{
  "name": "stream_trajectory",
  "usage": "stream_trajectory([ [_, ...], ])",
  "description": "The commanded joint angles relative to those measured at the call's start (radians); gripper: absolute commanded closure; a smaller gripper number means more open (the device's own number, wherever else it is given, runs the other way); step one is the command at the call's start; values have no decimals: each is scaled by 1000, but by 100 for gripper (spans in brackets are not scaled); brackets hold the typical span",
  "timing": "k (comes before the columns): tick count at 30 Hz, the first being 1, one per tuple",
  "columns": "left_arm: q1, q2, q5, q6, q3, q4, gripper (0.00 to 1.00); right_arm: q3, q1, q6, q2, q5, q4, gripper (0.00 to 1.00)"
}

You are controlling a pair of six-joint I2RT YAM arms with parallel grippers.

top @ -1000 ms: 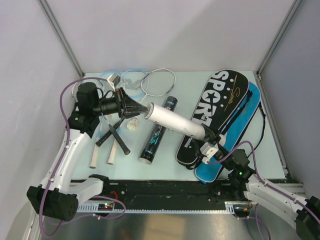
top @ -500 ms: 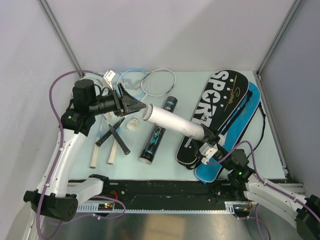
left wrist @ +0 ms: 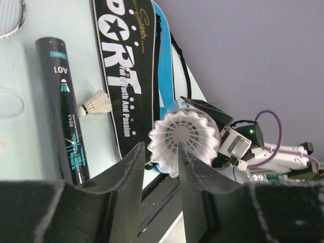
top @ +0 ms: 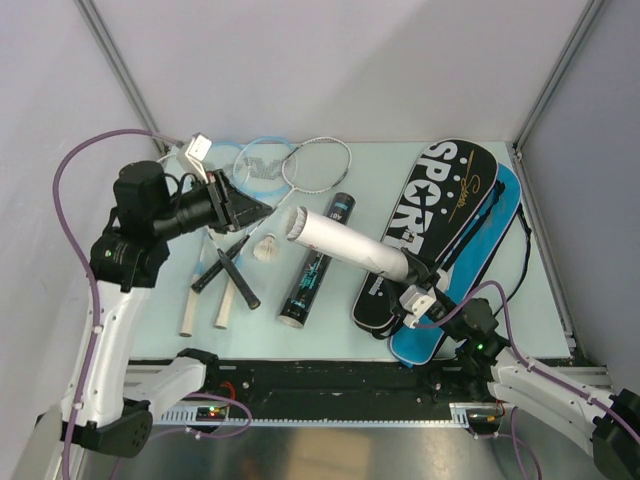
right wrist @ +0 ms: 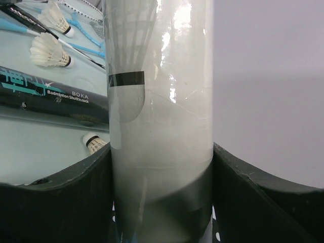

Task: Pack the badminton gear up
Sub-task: Place the shuttlecock at the shuttle tube.

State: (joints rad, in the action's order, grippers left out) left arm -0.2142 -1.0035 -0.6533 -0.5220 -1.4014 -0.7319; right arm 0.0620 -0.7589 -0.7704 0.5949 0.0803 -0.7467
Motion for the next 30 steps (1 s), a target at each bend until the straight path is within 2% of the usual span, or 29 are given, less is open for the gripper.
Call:
stream_trajectory([
  [1, -57, 28, 1, 73, -43, -24, 66, 47, -9, 25, -2, 3, -94, 70],
  [7, -191, -20, 31, 90, -30, -25, 74, 52, -17, 25, 7, 4, -94, 70],
  [16, -304, -94, 64, 121, -18, -24, 72, 57, -32, 23, 31, 19, -99, 70],
  [30, -353, -119, 116, 167, 54, -22, 67, 70, -38, 69, 94, 55, -153, 70],
])
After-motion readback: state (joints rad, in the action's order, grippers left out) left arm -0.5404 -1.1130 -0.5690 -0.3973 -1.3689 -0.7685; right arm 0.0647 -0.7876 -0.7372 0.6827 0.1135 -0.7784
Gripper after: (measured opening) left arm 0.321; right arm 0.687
